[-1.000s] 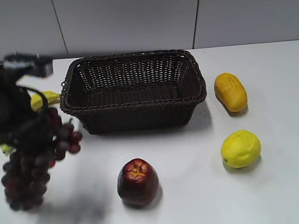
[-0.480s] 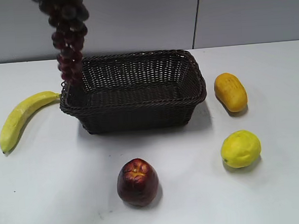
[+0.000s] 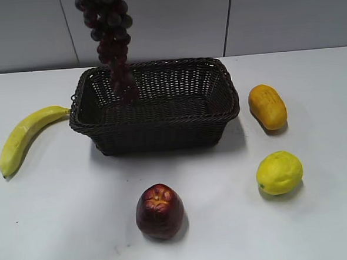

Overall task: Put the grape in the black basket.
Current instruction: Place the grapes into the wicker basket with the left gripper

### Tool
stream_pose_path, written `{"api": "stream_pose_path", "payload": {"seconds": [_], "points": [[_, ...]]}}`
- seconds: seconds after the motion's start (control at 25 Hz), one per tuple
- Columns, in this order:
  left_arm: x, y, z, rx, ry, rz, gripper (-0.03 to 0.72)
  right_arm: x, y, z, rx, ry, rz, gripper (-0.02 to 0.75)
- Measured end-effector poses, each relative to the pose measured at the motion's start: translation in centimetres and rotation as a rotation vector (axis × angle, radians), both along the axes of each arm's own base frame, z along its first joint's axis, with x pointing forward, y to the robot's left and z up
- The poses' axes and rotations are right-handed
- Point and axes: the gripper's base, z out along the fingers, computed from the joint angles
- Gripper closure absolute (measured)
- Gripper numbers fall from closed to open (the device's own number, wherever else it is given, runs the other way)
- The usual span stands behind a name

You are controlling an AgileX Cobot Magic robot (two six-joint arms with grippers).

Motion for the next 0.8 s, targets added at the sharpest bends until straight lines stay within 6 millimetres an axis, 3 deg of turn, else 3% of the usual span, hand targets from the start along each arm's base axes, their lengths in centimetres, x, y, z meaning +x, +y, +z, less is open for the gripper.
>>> {"api": "stream_pose_path", "payload": {"seconds": [0.32, 0.64, 0.72, 0.8], "points": [[3.7, -1.8, -7.3, 0.061, 0.109, 0.014, 0.445, 0.0, 0.0, 0.0, 0.0, 0.0, 0.0, 0.187], [5.1, -2.4, -11.7, 0.109, 0.186, 0.015, 0.445, 0.0, 0.0, 0.0, 0.0, 0.0, 0.0, 0.187], [5.1, -2.4, -11.9, 0.115, 0.194, 0.013, 0.368, 0.0, 0.0, 0.0, 0.0, 0.0, 0.0, 0.187], [5.1, -2.4, -11.9, 0.116, 0.194, 0.013, 0.199, 0.0, 0.0, 0.0, 0.0, 0.0, 0.0, 0.187]]}}
